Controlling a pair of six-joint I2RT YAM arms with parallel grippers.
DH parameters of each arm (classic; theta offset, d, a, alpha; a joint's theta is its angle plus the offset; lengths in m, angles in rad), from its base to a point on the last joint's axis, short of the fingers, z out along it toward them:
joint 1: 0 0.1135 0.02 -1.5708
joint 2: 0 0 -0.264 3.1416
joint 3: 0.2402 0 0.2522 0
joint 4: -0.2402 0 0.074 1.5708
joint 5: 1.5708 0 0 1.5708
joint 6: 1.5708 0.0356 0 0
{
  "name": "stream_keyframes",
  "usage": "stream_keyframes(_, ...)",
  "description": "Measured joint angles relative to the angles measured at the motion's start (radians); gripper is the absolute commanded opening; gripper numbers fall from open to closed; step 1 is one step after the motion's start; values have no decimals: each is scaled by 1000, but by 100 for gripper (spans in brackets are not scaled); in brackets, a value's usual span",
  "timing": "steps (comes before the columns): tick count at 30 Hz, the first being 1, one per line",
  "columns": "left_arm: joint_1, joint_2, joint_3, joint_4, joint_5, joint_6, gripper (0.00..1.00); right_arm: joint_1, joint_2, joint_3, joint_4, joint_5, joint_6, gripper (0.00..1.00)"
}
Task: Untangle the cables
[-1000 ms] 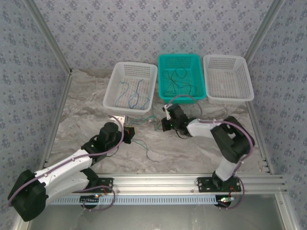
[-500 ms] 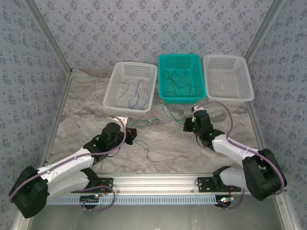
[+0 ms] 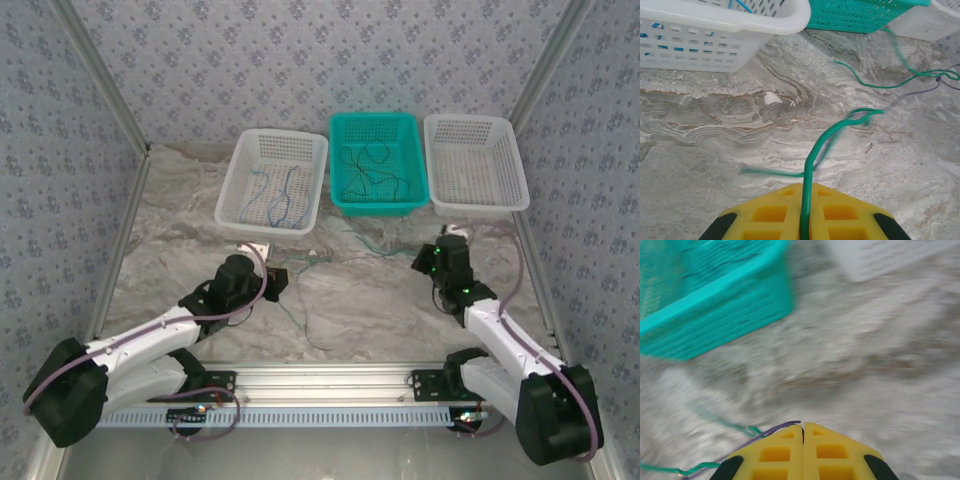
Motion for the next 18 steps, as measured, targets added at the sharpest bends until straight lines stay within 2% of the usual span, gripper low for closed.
stream_keyframes(4, 2, 11, 0, 0, -8, 0, 10, -156, -35, -31, -69, 9, 26, 0)
stream_keyframes(7, 2, 18, 0, 2, -8, 0, 10, -212, -69, -37, -116, 8, 47, 0)
stream_keyframes(13, 2, 32, 0, 6, -8, 0, 10, -247, -187, -18, -204, -3, 100, 0)
stream_keyframes(18, 2, 50, 0, 13, -8, 0, 9, -247, -261, 100, -250, -14, 104, 0)
